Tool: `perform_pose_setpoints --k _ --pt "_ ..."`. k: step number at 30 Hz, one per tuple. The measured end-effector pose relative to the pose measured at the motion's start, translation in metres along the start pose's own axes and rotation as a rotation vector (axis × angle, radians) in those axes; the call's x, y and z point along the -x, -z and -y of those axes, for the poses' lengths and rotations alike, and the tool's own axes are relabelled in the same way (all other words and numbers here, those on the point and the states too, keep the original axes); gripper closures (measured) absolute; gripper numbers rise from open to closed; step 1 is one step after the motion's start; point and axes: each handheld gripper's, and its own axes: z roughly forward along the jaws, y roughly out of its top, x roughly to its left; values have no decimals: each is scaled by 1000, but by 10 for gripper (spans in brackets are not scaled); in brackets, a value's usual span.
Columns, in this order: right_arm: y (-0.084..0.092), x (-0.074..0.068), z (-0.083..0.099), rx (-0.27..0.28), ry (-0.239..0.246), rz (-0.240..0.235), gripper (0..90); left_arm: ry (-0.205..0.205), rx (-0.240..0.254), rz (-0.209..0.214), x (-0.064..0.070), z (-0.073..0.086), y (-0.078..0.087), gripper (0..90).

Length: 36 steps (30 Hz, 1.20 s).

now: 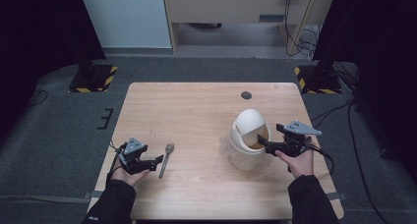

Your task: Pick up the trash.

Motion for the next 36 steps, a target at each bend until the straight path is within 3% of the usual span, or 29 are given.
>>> perform_pose_setpoints --k 8,17,23,25,30,36 --pt "-6 -2 1 -27 -6 -15 138 0 0 1 1 0 -1 200" --pt "20 6 -7 72 -49 -33 139 10 8 2 1 -1 0 207" --pt "43 19 -6 110 -76 -4 140 23 4 5 2 -1 0 221" --pt "51 27 0 98 -87 25 141 28 3 9 4 -2 -1 237" --pt "54 36 12 82 -105 56 145 41 -1 7 8 -5 -6 253" --pt "53 48 33 35 -115 113 160 45 -42 -4 12 -6 -17 282"
